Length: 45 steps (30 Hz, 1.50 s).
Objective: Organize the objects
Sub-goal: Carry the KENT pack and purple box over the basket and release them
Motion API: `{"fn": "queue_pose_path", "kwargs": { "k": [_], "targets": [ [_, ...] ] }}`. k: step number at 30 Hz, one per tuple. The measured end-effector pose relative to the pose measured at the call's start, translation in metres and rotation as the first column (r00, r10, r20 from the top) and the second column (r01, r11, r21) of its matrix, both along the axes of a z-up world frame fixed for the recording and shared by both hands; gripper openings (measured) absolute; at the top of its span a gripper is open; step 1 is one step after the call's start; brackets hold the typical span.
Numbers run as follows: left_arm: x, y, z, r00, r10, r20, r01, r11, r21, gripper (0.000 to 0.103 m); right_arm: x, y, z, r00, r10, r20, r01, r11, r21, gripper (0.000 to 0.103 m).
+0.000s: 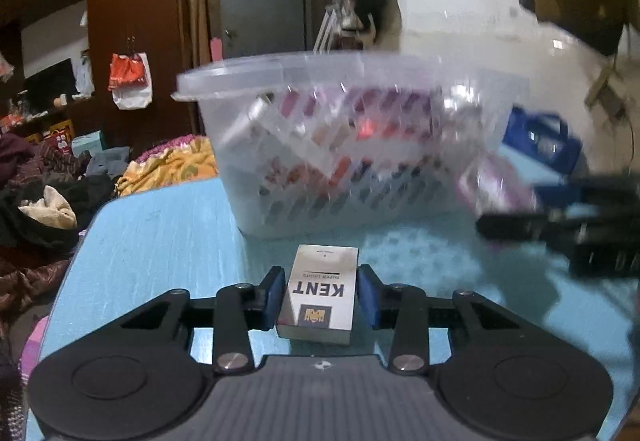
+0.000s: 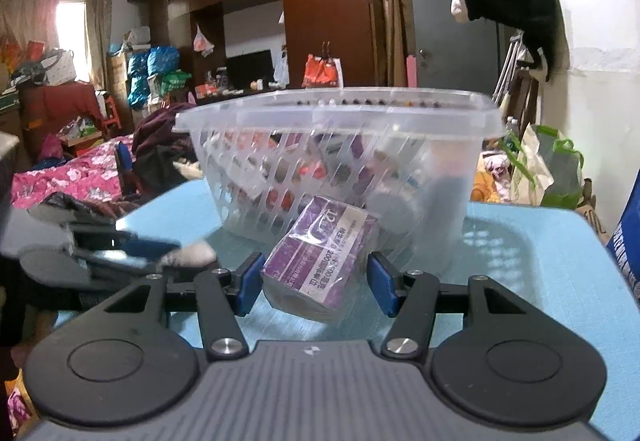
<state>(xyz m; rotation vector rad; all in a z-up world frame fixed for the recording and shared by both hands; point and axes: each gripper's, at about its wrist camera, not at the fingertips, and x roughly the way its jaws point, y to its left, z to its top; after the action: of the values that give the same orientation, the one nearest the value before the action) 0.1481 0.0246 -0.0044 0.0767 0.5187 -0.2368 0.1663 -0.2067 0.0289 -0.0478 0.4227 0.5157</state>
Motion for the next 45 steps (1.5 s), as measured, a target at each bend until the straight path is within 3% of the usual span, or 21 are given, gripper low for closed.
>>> {"fn": "queue_pose_path", "kwargs": {
  "k": [4,14,19,23,26,32,34,35,37,40,42,45],
  "targets": [
    [-0.012,0.005,0.009,0.998,-0.007,0.062,0.011,0.998,-0.067,0.043,-0.004,-0.001,0.002,1.0,-0.003,0.022,0.002,1.0,0.01,0.059],
    [-0.028,-0.001,0.031,0.987,-0.036,0.16,0.059,0.988,-0.143,0.043,-0.018,-0.007,0.017,0.996,0.001,0.085,-0.005,0.999,0.047,0.059],
    [-0.022,-0.001,0.065,0.977,-0.043,0.207,0.083,0.978,-0.191,0.043,-0.021,-0.013,0.045,0.991,0.019,0.131,-0.031,0.996,0.087,0.059],
    [0.009,-0.008,0.115,0.968,-0.021,0.249,0.072,0.978,-0.198,0.043,-0.004,-0.011,0.088,0.977,0.013,0.211,-0.031,0.996,0.082,0.059],
    [0.049,-0.021,0.14,0.976,-0.005,0.217,0.048,0.981,-0.191,0.043,0.03,0.0,0.113,0.964,-0.067,0.258,0.071,0.997,-0.008,0.059],
    [0.109,-0.042,0.133,0.992,0.021,0.126,-0.006,0.992,-0.123,0.045,0.11,0.011,0.108,0.985,-0.115,0.129,0.13,0.985,-0.11,0.059],
    [0.117,-0.042,0.126,0.991,0.033,0.128,-0.019,0.994,-0.105,0.059,0.121,0.017,0.102,0.989,-0.107,0.106,0.122,0.983,-0.14,0.063],
    [0.119,-0.04,0.121,0.992,0.039,0.122,-0.026,0.994,-0.104,0.075,0.122,0.019,0.099,0.99,-0.096,0.103,0.111,0.983,-0.147,0.076],
    [0.115,-0.034,0.115,0.989,0.039,0.142,-0.021,0.992,-0.124,0.082,0.119,0.018,0.097,0.987,-0.104,0.119,0.121,0.982,-0.145,0.099],
    [0.1,-0.021,0.112,0.983,0.044,0.18,-0.015,0.987,-0.161,0.09,0.099,0.01,0.096,0.98,-0.084,0.181,0.107,0.987,-0.123,0.103],
    [0.088,-0.014,0.113,0.982,0.026,0.19,0.007,0.985,-0.173,0.1,0.089,0.001,0.098,0.979,-0.07,0.193,0.088,0.992,-0.085,0.103],
    [0.069,-0.008,0.117,0.976,0.031,0.218,0.008,0.985,-0.173,0.101,0.076,-0.007,0.102,0.979,-0.065,0.192,0.076,0.996,-0.048,0.103]
  ]
}}
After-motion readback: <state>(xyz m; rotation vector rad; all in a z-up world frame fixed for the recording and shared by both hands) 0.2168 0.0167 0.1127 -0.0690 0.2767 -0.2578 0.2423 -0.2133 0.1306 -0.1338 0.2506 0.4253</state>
